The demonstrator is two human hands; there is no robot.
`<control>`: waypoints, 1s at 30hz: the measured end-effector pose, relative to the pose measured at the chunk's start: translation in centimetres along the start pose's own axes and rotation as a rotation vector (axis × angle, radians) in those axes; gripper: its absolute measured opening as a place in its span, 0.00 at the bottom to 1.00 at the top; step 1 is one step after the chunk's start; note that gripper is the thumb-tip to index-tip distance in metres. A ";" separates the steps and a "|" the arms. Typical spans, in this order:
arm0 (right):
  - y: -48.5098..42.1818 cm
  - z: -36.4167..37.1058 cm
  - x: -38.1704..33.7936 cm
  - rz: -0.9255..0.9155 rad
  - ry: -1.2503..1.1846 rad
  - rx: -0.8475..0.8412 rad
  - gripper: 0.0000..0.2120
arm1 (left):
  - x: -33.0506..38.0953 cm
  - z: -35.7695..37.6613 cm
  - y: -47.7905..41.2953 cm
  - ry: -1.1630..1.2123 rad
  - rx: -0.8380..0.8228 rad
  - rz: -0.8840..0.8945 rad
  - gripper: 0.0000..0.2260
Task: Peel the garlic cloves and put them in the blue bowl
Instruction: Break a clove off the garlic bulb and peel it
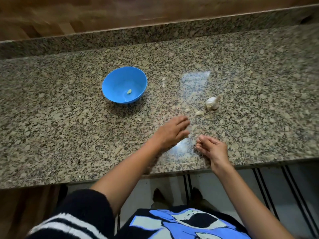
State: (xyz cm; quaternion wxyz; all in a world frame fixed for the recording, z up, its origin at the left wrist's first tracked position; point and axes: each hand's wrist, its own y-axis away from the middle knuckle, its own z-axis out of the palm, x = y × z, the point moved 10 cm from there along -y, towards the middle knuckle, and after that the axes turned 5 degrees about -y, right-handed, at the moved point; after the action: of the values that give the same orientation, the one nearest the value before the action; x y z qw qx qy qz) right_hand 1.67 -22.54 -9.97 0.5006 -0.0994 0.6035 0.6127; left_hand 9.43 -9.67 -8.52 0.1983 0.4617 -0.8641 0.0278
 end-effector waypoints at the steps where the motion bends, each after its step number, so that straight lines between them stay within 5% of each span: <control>1: 0.0 0.1 0.1 -0.003 -0.013 0.006 0.02 | 0.3 0.1 1.1 0.003 -0.003 0.084 0.24; 4: 0.3 1.3 0.6 0.002 -0.025 0.005 0.01 | -0.3 0.3 5.8 -0.007 0.033 0.252 0.20; 12: 1.0 5.8 2.3 0.000 0.092 -0.055 0.03 | -3.1 -2.3 12.3 -0.102 0.233 0.235 0.18; 18: 2.8 9.5 2.7 -0.014 0.325 -0.340 0.05 | -3.4 -3.5 10.2 -0.119 0.281 0.126 0.06; 25: 1.5 10.5 4.4 0.079 0.388 -0.304 0.03 | -10.0 -3.9 10.8 0.657 0.359 -0.584 0.06; 30: -1.3 9.0 -0.8 -0.163 0.662 -0.139 0.06 | -11.0 -3.1 12.8 1.089 0.453 -0.740 0.06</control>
State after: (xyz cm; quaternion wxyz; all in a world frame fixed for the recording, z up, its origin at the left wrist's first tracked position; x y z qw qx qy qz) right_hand 7.37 -15.66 -8.02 0.3171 -0.3745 0.6799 0.5449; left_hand 5.52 7.07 -7.99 0.4987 0.6761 -0.4005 0.3656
